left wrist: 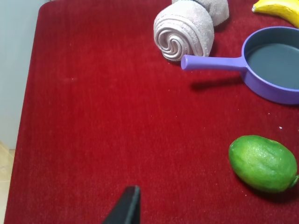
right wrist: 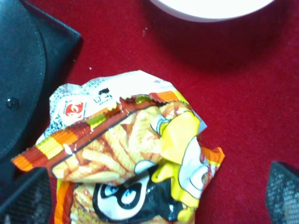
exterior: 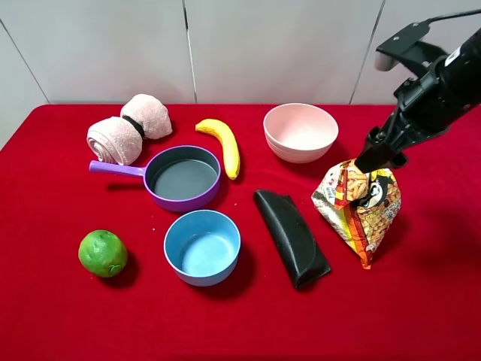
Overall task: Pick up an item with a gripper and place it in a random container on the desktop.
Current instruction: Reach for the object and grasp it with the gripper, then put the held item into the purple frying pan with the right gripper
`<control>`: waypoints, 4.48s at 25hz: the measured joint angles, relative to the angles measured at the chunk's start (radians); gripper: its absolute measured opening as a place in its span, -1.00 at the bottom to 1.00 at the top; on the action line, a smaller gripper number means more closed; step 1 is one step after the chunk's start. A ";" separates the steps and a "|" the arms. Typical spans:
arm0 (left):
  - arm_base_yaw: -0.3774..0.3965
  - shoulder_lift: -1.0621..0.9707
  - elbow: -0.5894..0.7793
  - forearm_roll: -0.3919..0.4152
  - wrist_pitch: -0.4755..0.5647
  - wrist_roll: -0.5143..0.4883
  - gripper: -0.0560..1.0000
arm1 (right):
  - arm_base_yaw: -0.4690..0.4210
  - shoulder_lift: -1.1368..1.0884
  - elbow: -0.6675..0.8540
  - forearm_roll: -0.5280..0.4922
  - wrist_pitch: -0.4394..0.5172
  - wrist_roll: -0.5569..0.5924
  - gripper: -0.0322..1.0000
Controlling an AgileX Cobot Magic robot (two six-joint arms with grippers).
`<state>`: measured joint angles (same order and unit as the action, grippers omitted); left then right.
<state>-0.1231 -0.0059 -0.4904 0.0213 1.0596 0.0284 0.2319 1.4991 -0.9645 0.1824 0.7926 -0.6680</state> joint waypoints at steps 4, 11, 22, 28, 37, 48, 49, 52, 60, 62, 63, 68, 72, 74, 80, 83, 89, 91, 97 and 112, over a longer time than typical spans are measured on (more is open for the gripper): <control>0.000 0.000 0.000 0.000 0.000 0.000 0.97 | 0.000 0.041 -0.001 0.005 -0.021 -0.007 0.41; 0.000 0.000 0.000 0.000 0.000 0.000 0.97 | 0.000 0.099 -0.001 0.019 -0.058 -0.027 0.41; 0.000 0.000 0.000 0.000 0.000 0.000 0.97 | 0.000 0.204 -0.003 0.033 -0.112 -0.035 0.41; 0.000 0.000 0.000 0.000 0.000 0.000 0.97 | 0.000 0.238 -0.007 0.036 -0.132 -0.035 0.41; 0.000 0.000 0.000 0.000 0.000 0.000 0.97 | 0.000 0.279 -0.009 0.064 -0.133 -0.035 0.41; 0.000 0.000 0.000 0.000 0.000 0.000 0.97 | 0.000 0.288 -0.010 0.071 -0.116 -0.035 0.40; 0.000 0.000 0.000 0.000 0.000 0.000 0.97 | 0.000 0.288 -0.010 0.071 -0.114 -0.035 0.37; 0.000 0.000 0.000 0.000 0.000 0.000 0.97 | 0.000 0.288 -0.010 0.074 -0.109 -0.035 0.16; 0.000 0.000 0.000 0.000 0.000 0.000 0.97 | 0.000 0.288 -0.010 0.075 -0.104 -0.029 -0.77; 0.000 0.000 0.000 0.000 0.000 0.000 0.97 | 0.000 0.288 -0.010 0.075 -0.104 -0.021 -0.96; 0.000 0.000 0.000 0.000 0.000 0.000 0.97 | 0.000 0.288 -0.010 0.075 -0.104 -0.015 -0.99; 0.000 0.000 0.000 0.000 0.000 0.000 0.97 | 0.000 0.289 -0.010 0.075 -0.101 0.006 -0.99; 0.000 0.000 0.000 0.000 0.000 0.000 0.97 | 0.000 0.289 -0.010 0.075 -0.100 0.007 -0.99; 0.000 0.000 0.000 0.000 0.000 0.000 0.97 | 0.000 0.289 -0.010 0.075 -0.100 0.007 -0.99; 0.000 0.000 0.000 0.000 0.000 0.000 0.97 | 0.000 0.289 -0.011 0.077 -0.096 0.007 -0.99; 0.000 0.000 0.000 0.000 0.000 0.000 0.97 | 0.000 0.289 -0.027 0.078 -0.066 0.007 -0.99; 0.000 0.000 0.000 0.000 0.000 0.000 0.97 | 0.000 0.289 -0.096 0.081 0.009 0.021 -0.99; 0.000 0.000 0.000 0.000 0.000 0.000 0.97 | 0.000 0.289 -0.114 0.081 0.032 0.022 -0.99; 0.000 0.000 0.000 0.000 0.000 0.000 0.97 | 0.000 0.289 -0.166 0.082 0.101 0.025 -0.99; 0.000 0.000 0.000 0.000 0.000 0.000 0.97 | 0.052 0.284 -0.369 0.086 0.243 0.047 -0.99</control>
<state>-0.1231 -0.0059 -0.4904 0.0213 1.0596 0.0284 0.2834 1.7834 -1.3339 0.2687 1.0353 -0.6206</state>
